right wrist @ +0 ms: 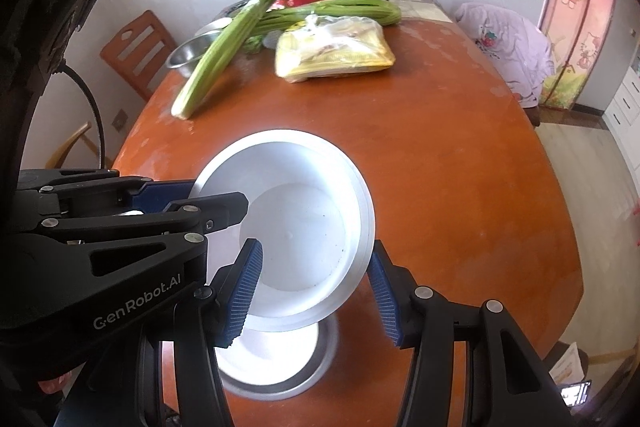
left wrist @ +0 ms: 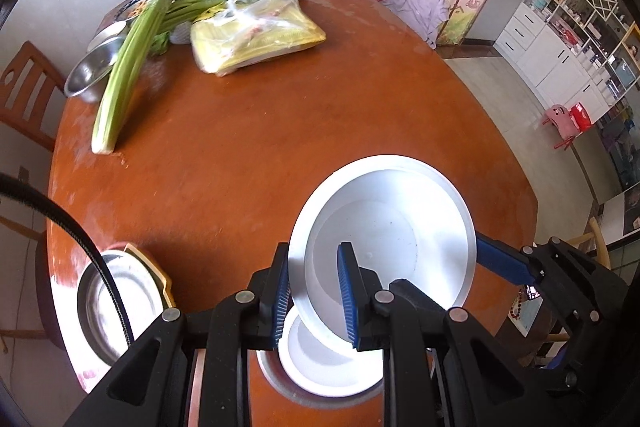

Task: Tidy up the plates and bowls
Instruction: 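Carry the small bowl with the left gripper over the nested bowls, then lower the small bowl into the large white bowl and open the left gripper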

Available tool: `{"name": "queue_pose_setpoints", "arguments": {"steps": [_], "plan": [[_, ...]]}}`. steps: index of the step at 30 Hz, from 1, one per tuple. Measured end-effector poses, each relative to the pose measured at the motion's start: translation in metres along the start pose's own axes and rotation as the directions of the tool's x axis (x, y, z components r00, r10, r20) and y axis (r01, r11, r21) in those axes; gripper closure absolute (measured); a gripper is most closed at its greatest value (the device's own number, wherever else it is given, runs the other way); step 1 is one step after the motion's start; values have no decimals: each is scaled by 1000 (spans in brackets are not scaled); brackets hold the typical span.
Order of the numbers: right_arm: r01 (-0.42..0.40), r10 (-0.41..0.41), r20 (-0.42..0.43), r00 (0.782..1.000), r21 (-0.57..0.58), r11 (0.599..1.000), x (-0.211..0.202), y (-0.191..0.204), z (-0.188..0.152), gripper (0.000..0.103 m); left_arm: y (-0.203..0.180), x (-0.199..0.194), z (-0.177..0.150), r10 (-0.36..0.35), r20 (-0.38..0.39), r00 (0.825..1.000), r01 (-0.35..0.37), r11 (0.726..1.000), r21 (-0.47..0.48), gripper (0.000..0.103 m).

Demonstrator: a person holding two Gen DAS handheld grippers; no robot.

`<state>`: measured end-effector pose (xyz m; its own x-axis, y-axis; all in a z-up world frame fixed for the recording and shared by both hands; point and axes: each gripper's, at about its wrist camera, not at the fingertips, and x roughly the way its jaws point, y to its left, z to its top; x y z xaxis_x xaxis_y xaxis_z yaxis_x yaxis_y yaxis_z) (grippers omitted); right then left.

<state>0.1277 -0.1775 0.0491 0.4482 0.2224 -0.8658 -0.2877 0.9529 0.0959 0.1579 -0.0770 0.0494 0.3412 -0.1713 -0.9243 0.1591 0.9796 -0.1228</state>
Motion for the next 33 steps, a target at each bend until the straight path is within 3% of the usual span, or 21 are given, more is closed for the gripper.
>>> {"name": "queue_pose_setpoints", "arguments": {"steps": [10, 33], "plan": [[-2, 1, -32, 1000, -8, 1000, -4, 17, -32, 47, 3, -4, -41, -4, -18, 1000, 4, 1000, -5, 81], [-10, 7, -136, 991, -26, 1000, 19, 23, -62, 46, 6, 26, -72, -10, -97, 995, 8, 1000, -28, 81]]}}
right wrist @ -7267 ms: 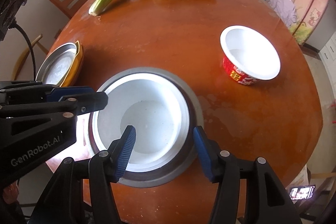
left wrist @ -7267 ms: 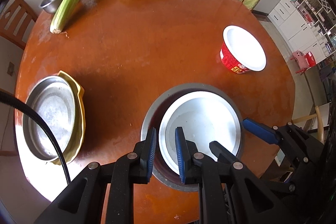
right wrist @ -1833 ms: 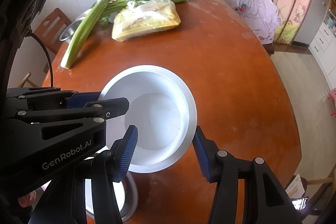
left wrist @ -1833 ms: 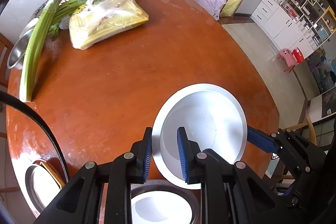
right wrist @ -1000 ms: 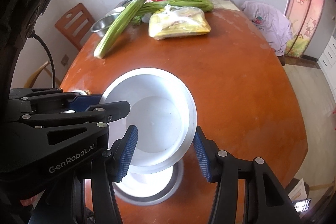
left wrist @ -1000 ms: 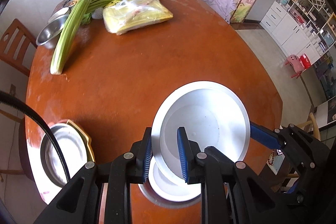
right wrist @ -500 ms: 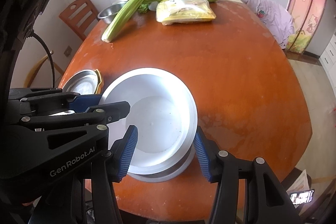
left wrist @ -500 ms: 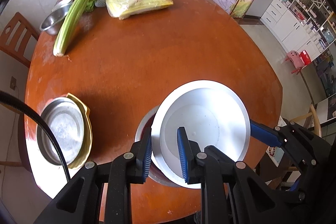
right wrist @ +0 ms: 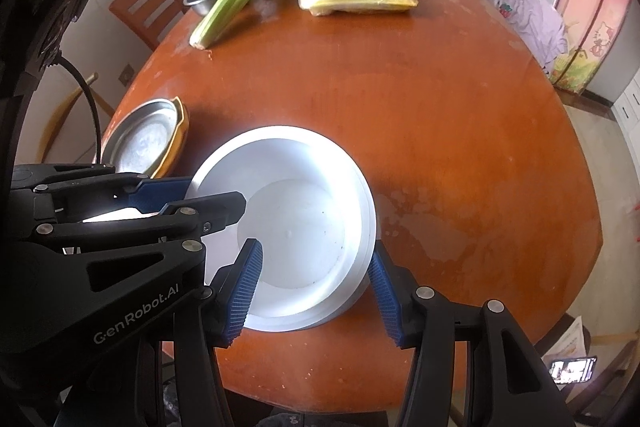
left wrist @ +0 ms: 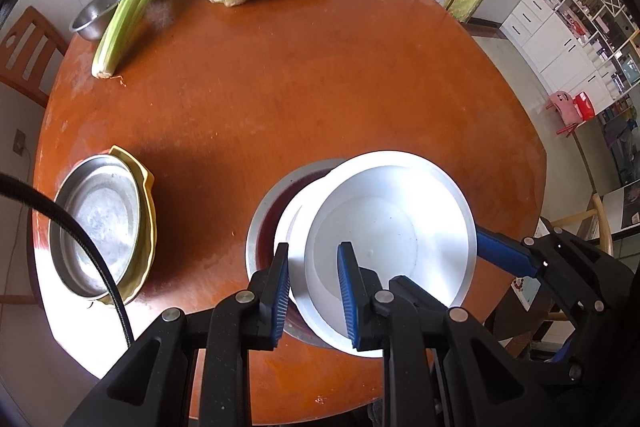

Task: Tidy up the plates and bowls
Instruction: 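Lower the small bowl into the large white bowl and open the left gripper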

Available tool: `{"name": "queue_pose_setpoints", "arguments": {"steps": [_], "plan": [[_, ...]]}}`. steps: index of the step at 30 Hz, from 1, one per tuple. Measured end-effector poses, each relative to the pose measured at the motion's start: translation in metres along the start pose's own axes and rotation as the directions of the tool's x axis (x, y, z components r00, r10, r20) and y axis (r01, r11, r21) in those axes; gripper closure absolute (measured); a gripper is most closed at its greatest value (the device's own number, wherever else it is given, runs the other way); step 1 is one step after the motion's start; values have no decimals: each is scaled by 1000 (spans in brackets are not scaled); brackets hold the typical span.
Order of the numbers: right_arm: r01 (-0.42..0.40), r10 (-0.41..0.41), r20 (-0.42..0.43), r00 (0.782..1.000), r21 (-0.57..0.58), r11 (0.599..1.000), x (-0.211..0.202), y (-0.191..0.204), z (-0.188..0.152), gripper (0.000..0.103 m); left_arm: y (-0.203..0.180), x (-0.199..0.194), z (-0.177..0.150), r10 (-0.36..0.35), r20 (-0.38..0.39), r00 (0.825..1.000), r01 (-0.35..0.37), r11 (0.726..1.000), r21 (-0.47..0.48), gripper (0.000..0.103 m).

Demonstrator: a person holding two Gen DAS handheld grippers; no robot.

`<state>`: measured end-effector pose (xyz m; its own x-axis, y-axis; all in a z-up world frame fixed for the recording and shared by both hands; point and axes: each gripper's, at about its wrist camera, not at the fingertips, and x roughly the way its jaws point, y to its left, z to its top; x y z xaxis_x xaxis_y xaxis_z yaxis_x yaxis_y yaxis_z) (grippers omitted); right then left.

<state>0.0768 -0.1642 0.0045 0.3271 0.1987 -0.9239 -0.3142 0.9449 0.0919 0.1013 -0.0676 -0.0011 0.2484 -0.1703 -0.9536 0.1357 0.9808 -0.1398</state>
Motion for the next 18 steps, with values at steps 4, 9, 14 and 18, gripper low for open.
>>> {"name": "queue_pose_setpoints", "arguments": {"steps": [4, 9, 14, 18], "plan": [[-3, 3, -12, 1000, -2, 1000, 5, -2, 0, 46, -2, 5, -1, 7, -7, 1000, -7, 1000, 5, 81], [-3, 3, -23, 1000, -8, 1000, 9, -2, 0, 46, -1, 9, 0, 10, -18, 1000, -10, 1000, 4, 81], [-7, 6, -36, 999, -14, 1000, 12, -2, -1, 46, 1, 13, 0, 13, -27, 1000, -13, 1000, 0, 81], [-5, 4, -35, 999, -18, 1000, 12, -1, -1, 46, 2, 16, 0, 13, -32, 999, -13, 1000, -5, 81]]}}
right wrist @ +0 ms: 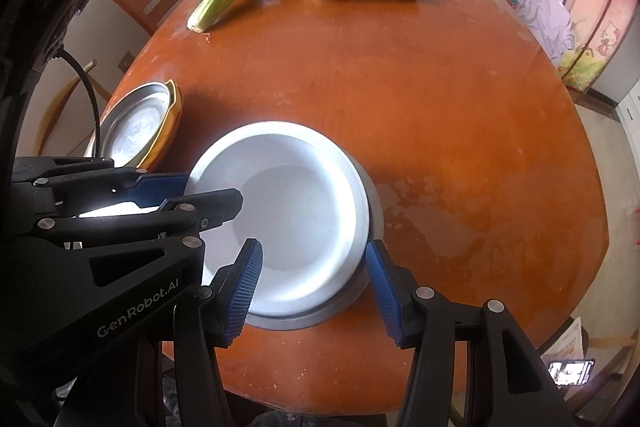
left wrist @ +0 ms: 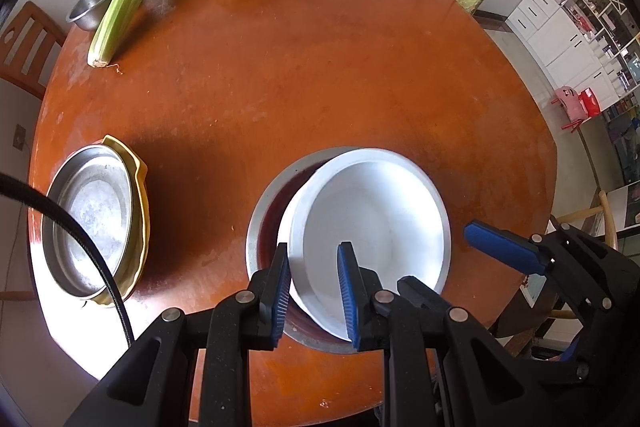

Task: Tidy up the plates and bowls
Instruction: 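Lower the small bowl into the large white bowl and open the left gripper, then grasp the rim of the steel bowl stack with the left gripper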

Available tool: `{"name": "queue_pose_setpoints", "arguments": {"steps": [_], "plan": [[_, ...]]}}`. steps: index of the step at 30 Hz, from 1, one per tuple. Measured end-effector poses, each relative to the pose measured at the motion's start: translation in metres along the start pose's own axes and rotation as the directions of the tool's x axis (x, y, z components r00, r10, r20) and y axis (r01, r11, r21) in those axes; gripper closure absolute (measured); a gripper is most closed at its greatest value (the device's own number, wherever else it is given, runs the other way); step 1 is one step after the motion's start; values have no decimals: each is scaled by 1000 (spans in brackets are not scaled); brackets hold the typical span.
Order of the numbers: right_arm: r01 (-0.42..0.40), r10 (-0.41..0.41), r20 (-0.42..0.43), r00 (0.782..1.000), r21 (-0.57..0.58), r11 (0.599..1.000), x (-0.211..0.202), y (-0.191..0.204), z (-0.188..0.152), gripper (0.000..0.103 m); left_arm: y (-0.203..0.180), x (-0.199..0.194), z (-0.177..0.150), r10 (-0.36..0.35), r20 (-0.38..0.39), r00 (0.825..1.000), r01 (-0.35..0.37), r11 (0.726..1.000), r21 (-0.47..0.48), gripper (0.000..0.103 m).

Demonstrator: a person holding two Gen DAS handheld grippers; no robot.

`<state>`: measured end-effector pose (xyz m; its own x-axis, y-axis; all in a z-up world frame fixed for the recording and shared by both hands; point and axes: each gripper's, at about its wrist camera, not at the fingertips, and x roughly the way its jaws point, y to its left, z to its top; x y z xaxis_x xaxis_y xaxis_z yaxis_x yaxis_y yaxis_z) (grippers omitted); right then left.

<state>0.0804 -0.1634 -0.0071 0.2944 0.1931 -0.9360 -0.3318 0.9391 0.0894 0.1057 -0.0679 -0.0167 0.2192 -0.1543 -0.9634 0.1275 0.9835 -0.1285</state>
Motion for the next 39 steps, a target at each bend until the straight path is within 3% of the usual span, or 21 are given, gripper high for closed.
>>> {"name": "queue_pose_setpoints", "arguments": {"steps": [24, 28, 34, 39], "plan": [[24, -26, 42, 999, 55, 998, -14, -14, -1, 46, 20, -17, -2, 21, 29, 999, -19, 998, -53, 79], [25, -28, 38, 999, 86, 996, -13, -23, -1, 40, 24, -18, -5, 1, 22, 1000, 0, 998, -62, 76], [7, -8, 11, 1000, 127, 992, -3, -31, -2, 40, 27, -7, -7, -5, 2, 1000, 5, 996, -87, 63], [-1, 4, -19, 1000, 145, 989, 9, -36, -3, 40, 34, 6, -6, -10, -22, 1000, 7, 992, -122, 61]]}}
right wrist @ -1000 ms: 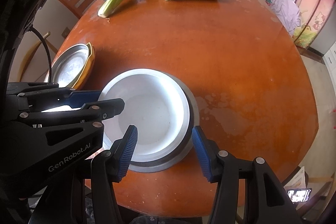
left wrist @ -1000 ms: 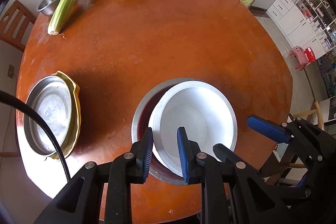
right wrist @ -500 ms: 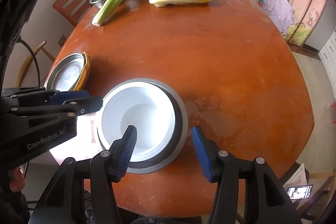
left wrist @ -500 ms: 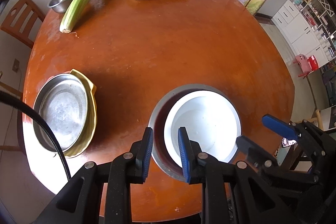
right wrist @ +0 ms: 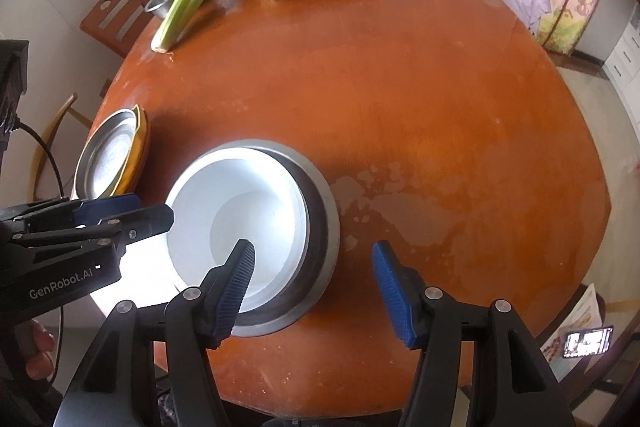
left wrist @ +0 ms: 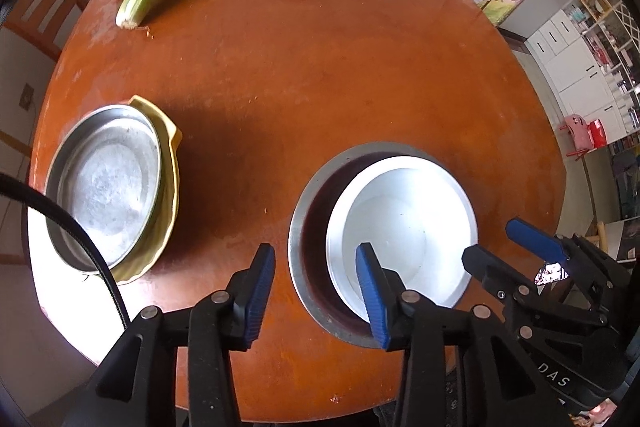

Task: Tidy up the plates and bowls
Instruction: 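Grasp the rim of the steel bowl stack with the left gripper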

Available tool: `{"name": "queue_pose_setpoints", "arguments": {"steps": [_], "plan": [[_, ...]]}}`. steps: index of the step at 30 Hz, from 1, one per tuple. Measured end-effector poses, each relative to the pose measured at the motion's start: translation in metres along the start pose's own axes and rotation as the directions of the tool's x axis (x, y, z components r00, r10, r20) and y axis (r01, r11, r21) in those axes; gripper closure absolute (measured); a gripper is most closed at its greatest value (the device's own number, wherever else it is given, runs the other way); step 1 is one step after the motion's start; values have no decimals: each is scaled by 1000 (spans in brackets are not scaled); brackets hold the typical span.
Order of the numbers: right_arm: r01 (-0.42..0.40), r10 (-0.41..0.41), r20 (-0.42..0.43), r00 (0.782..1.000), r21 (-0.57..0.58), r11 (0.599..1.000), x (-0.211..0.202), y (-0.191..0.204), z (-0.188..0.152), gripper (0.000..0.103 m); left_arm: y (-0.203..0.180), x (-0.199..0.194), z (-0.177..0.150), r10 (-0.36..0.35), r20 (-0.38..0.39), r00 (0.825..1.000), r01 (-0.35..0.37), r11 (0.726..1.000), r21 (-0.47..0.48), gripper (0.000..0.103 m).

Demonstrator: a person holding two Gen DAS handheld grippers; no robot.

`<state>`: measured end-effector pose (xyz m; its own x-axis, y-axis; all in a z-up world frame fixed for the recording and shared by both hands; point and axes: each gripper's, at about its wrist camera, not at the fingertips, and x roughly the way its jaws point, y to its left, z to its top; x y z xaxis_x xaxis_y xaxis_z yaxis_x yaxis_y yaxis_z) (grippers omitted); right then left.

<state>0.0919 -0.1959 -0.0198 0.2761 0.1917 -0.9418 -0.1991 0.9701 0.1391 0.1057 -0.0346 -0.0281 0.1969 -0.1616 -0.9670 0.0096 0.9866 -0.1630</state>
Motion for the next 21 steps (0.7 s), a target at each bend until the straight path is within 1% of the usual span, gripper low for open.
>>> {"name": "queue_pose_setpoints", "arguments": {"steps": [10, 15, 17, 21], "plan": [[-18, 18, -63, 998, 5, 1000, 26, -6, 4, 40, -3, 30, 5, 26, -43, 999, -27, 1000, -8, 59], [-19, 18, -77, 997, -16, 1000, 34, -5, 5, 40, -10, 44, 5, 49, -59, 997, -49, 999, 6, 59], [-14, 12, -82, 997, -21, 1000, 38, -5, 5, 40, -12, 49, 6, 46, -71, 996, -45, 999, 8, 59], [-28, 27, -86, 996, -12, 1000, 42, -7, 4, 40, -18, 56, 5, 35, -78, 996, -34, 999, 8, 59]]}}
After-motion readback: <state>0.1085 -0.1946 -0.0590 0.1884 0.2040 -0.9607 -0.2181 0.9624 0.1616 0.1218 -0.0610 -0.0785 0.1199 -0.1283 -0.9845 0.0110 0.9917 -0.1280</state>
